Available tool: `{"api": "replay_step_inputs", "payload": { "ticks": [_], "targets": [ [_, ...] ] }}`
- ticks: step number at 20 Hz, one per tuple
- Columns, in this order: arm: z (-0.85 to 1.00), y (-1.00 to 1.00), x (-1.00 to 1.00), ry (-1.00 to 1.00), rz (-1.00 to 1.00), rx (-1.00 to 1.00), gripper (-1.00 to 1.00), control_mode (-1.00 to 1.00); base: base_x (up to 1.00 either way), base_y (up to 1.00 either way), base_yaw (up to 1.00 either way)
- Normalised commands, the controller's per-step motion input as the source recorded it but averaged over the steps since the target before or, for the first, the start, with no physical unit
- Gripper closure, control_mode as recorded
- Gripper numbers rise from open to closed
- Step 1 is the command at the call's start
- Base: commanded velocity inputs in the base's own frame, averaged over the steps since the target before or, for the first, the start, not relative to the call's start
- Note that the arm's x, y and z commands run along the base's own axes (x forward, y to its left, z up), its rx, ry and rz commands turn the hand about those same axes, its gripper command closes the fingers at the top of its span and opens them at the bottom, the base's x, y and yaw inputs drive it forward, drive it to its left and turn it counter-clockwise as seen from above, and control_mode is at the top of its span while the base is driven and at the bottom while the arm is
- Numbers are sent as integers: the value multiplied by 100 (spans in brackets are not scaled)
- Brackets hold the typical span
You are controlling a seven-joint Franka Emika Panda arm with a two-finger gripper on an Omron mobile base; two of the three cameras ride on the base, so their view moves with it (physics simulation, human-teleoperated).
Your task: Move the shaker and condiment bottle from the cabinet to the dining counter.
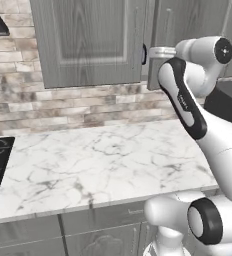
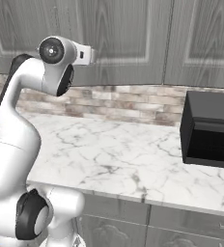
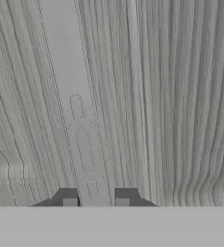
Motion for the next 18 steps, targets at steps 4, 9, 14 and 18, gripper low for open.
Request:
{"api": "replay_step_inputs", "payload": {
  "ticks": [4,9,14,18],
  "targets": [
    [20,-73,-98,1,0,-9,100,-100,0,0,0],
    [8,-93,-100,0,2,-4,100,-100,0,0,0],
    [1,-100,-100,0,5,-1,100,-100,0,0,0],
    [-13,-58,-62,1,23,0,-100,-100,0,0,0]
  ]
}}
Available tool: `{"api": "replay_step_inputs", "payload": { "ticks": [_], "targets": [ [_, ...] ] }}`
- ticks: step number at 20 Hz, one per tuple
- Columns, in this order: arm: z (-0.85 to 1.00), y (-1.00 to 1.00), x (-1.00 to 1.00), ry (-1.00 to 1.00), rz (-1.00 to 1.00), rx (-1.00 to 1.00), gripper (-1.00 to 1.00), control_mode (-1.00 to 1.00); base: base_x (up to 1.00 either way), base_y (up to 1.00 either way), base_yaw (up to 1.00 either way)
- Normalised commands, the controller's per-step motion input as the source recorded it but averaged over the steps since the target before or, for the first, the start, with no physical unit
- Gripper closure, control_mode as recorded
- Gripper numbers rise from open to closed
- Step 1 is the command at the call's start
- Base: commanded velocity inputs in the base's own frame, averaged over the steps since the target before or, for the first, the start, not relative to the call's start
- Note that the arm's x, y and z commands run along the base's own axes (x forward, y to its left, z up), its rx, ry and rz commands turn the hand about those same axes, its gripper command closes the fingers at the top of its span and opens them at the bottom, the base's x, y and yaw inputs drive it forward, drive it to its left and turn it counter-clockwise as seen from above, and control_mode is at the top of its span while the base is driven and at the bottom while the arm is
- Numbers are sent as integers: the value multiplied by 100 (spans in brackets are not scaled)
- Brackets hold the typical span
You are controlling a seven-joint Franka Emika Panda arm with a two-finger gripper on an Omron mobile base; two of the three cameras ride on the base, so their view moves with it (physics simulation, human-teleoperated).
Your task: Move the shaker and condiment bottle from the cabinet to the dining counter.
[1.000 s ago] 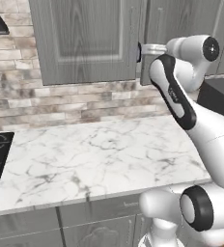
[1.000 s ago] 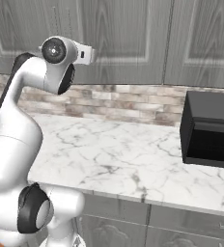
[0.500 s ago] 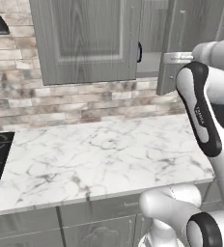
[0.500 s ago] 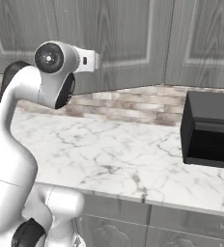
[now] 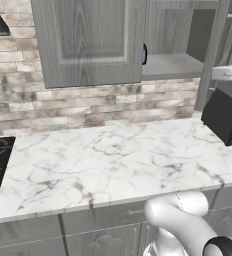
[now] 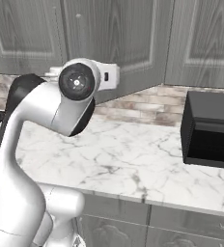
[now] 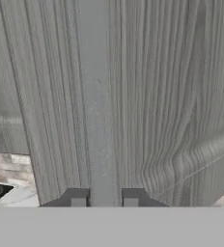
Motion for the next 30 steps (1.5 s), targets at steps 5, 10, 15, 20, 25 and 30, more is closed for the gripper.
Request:
{"api": "replay_step_inputs", "payload": {
  "ticks": [5,10,15,20,25,30],
  "targets": [
    [-2,-40,-84,-8,27,3,-100,-100,0,0,0],
    [0,-10,-84,-5,4,-1,-100,-100,0,0,0],
    [-7,88,-4,0,-18,-23,-100,-100,0,0,0],
    [-26,86,13,0,-31,-41,-100,-100,0,0,0],
    [-18,70,28,1,-32,-42,-100,-100,0,0,0],
    [-2,39,63,10,-33,-36,-100,-100,0,0,0]
  ]
}}
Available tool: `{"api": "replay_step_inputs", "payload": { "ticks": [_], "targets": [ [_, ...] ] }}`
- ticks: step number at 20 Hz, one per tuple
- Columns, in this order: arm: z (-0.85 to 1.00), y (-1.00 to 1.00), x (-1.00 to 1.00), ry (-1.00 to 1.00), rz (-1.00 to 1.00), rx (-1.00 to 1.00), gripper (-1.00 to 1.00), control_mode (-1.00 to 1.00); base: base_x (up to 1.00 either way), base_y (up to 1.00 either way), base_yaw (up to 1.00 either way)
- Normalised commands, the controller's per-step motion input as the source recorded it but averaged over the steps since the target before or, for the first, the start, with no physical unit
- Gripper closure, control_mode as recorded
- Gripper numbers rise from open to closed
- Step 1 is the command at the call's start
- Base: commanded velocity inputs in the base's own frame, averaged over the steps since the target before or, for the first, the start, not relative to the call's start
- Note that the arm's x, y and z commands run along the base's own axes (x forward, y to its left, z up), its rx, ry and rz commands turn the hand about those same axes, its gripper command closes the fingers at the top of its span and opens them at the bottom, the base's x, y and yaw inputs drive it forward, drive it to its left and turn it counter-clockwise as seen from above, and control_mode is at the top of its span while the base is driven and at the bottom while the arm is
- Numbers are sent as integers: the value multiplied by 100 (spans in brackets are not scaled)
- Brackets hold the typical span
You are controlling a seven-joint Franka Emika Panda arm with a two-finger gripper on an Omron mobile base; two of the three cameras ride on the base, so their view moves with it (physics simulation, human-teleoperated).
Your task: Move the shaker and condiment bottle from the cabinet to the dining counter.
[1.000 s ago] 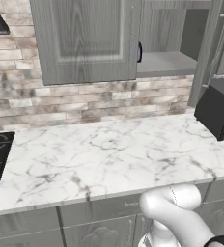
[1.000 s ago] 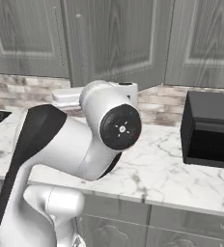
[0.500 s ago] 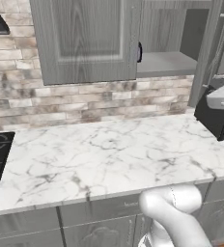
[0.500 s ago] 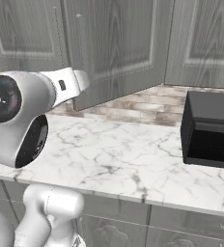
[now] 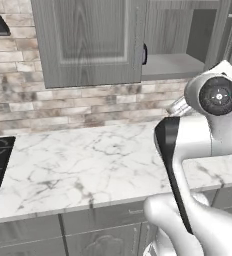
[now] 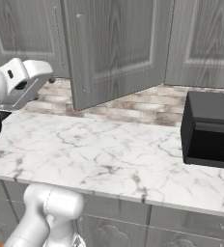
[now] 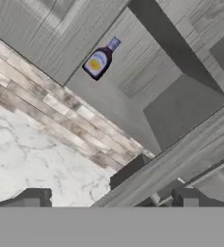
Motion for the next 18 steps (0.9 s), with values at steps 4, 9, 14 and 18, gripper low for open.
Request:
{"api": "replay_step_inputs", "payload": {
  "ticks": [4,9,14,18],
  "targets": [
    [0,11,85,13,-28,-27,-100,-100,0,0,0],
    [0,-1,81,21,-23,-23,-100,-100,0,0,0],
    [0,-21,48,18,-16,-21,-100,-100,0,0,0],
    [0,-42,29,13,-12,-18,-100,-100,0,0,0]
  ]
}}
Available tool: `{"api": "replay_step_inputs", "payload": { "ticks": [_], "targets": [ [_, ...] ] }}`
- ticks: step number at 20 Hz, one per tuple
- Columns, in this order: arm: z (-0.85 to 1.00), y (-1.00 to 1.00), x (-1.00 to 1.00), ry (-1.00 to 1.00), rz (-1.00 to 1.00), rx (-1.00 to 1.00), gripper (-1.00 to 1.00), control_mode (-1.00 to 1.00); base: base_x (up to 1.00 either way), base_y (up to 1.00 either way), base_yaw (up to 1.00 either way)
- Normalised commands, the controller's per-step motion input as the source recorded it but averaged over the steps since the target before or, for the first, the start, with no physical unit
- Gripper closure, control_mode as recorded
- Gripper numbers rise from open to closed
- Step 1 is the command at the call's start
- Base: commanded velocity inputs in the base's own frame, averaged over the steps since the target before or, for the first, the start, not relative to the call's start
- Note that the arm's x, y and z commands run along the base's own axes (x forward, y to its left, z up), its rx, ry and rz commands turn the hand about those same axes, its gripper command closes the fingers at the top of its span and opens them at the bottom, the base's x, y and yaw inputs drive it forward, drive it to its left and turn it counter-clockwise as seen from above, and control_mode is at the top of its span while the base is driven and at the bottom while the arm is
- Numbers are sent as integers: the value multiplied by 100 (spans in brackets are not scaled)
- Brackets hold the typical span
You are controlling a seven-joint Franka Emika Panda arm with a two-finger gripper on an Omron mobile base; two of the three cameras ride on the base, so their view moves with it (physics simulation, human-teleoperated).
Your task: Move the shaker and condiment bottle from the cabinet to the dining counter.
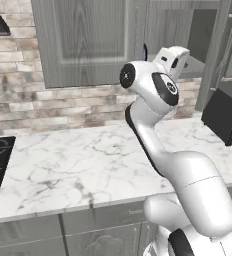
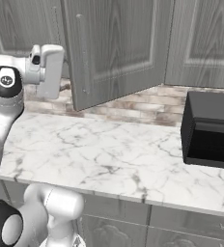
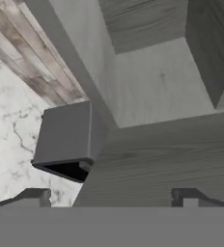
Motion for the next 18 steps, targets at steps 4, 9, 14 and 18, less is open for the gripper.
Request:
{"api": "replay_step_inputs", "payload": {
  "ticks": [4,9,14,18],
  "targets": [
    [0,-69,0,8,-11,-16,-100,-100,0,0,0],
    [0,-94,-53,3,-12,-11,-100,-100,0,0,0],
    [0,-100,-99,0,-15,-2,-100,-100,0,0,0],
    [-3,-100,-88,-1,-13,0,-100,-100,0,0,0]
  ]
}}
